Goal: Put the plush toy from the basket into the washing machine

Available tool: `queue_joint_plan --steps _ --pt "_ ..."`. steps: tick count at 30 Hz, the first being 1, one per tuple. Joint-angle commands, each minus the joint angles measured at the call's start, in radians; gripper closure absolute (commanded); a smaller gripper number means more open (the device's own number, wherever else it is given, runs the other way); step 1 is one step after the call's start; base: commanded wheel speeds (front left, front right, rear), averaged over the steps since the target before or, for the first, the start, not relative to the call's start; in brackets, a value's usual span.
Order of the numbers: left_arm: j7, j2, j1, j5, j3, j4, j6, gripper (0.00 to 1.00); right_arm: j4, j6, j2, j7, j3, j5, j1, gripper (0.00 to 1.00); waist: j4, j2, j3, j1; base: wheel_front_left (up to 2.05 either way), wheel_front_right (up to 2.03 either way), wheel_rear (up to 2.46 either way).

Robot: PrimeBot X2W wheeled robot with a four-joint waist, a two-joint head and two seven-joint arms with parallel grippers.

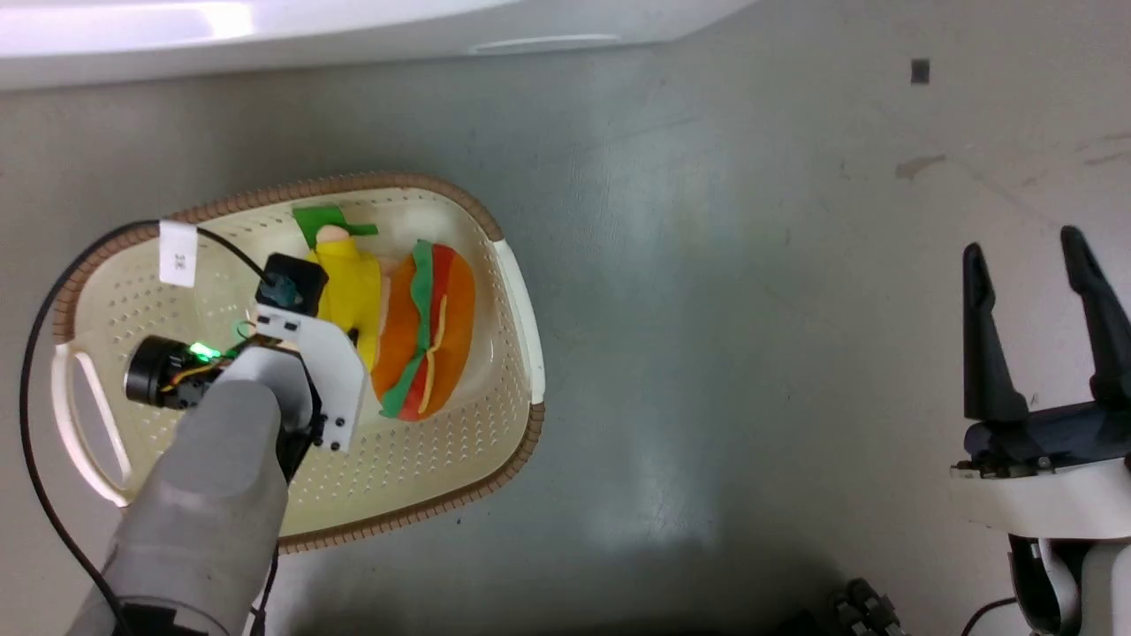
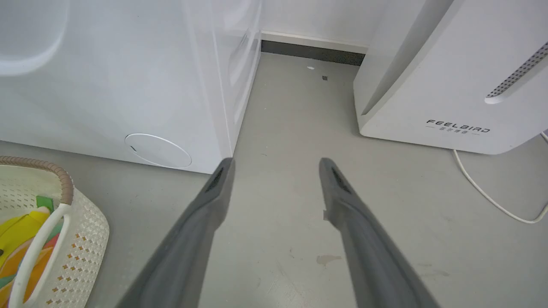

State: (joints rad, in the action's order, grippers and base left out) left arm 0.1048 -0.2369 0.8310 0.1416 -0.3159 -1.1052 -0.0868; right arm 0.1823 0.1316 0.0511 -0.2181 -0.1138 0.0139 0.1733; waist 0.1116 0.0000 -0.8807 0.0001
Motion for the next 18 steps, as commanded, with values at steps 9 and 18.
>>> queue_joint_plan --steps 9,18 --pt "-0.01 -0.013 0.101 0.027 -0.045 -0.106 -0.009 0.0 0.032 -0.001 -0.001 -0.028 0.007 -0.028 0.034 0.0 0.008 0.0 -0.094 -0.0001 0.0 0.0 0.0" --pt "-0.037 -0.011 0.134 0.064 -0.08 -0.185 -0.033 1.0 0.016 -0.001 -0.001 -0.044 0.01 -0.026 0.057 0.0 0.012 0.0 -0.113 -0.0001 0.0 0.0 0.0"
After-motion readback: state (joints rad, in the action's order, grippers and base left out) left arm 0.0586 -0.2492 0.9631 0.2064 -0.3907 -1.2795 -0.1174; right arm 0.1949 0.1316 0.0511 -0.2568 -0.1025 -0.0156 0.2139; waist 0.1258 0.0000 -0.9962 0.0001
